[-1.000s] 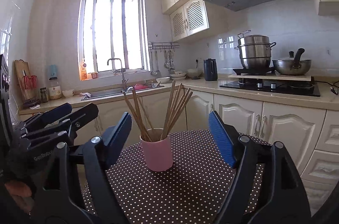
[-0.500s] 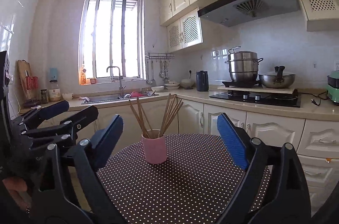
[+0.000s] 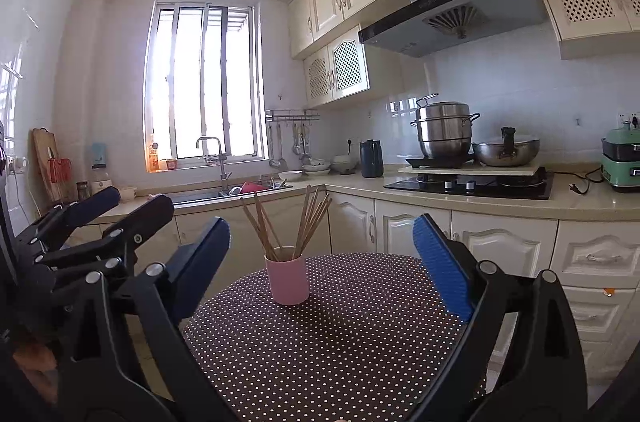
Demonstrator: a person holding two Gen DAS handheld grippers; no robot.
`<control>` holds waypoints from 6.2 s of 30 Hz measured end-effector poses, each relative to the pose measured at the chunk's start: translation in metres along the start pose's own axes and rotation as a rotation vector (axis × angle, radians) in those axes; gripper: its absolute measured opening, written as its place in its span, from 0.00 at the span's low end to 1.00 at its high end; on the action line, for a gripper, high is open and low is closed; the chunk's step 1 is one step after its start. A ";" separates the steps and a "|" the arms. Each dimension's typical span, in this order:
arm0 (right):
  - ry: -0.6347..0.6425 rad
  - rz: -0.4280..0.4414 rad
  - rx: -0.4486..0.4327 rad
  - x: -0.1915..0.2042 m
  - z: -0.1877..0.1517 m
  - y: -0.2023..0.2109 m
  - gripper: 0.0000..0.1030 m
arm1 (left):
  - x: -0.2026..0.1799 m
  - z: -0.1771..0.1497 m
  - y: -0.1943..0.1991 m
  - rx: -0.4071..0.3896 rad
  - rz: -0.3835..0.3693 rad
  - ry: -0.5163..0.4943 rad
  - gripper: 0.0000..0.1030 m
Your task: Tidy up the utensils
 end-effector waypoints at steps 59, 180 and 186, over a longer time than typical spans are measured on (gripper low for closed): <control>0.042 -0.010 -0.011 0.012 0.003 0.012 0.90 | 0.011 -0.010 0.009 0.001 0.024 0.007 0.82; 0.007 0.030 0.017 0.004 -0.008 0.008 0.90 | 0.007 -0.019 0.013 0.009 0.023 0.017 0.82; 0.004 0.037 0.020 0.003 -0.008 0.005 0.90 | 0.010 -0.019 0.012 0.009 0.027 0.015 0.82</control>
Point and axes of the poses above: each gripper's, at about its wrist camera, not at the fingertips, and y roughly against the way its jaws point, x to its left, z to its top, the point moved 8 cm from there along -y, roughly the way its jaws point, and after that the axes turned 10 degrees about z, right-handed, at the moved point
